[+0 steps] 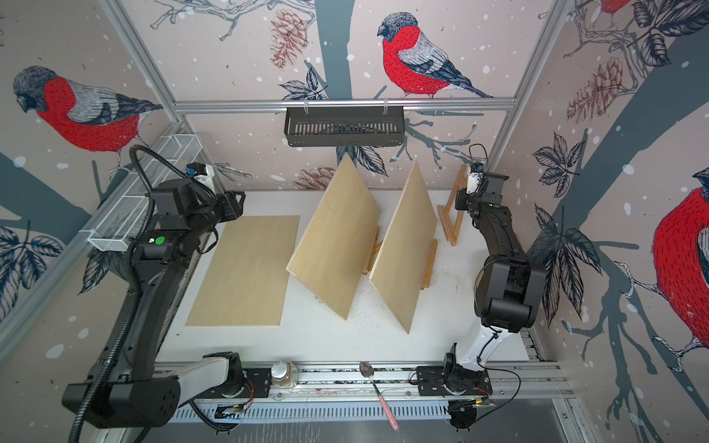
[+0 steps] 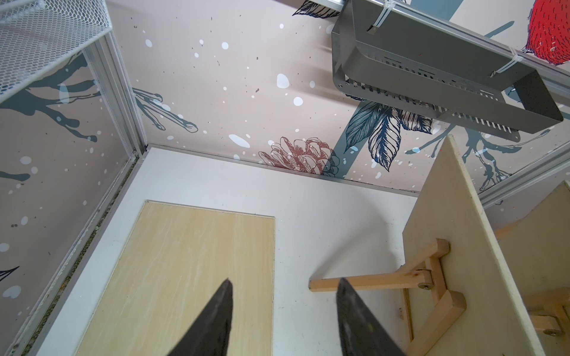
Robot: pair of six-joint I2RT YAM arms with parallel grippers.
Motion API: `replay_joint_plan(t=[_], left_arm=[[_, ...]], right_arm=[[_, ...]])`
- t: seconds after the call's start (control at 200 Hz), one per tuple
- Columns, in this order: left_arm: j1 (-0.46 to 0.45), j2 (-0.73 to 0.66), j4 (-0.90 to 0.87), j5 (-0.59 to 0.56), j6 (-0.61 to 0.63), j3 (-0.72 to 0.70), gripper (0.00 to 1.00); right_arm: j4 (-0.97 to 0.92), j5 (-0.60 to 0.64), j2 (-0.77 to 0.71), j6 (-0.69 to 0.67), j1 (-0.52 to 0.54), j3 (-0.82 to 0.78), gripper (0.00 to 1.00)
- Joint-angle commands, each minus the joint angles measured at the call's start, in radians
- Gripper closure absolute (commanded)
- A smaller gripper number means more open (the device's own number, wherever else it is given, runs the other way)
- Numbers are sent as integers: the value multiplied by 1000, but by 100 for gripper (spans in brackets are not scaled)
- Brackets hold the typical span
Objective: Disassemble the easel
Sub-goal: Place the easel at the center of the board.
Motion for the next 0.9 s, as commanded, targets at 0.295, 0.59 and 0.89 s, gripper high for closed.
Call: replay_joint_plan(t=[0.295, 0.59, 0.89], left_arm=[[0, 3, 30, -2, 16, -1, 47], [0, 6, 29, -1, 17, -4, 46], [0, 3, 18, -10, 20, -3, 46]], right_arm=[[18, 176, 30, -82, 15, -74, 68], [4, 175, 51, -54, 10, -62, 51], [49, 33, 63, 32, -29, -66, 79]])
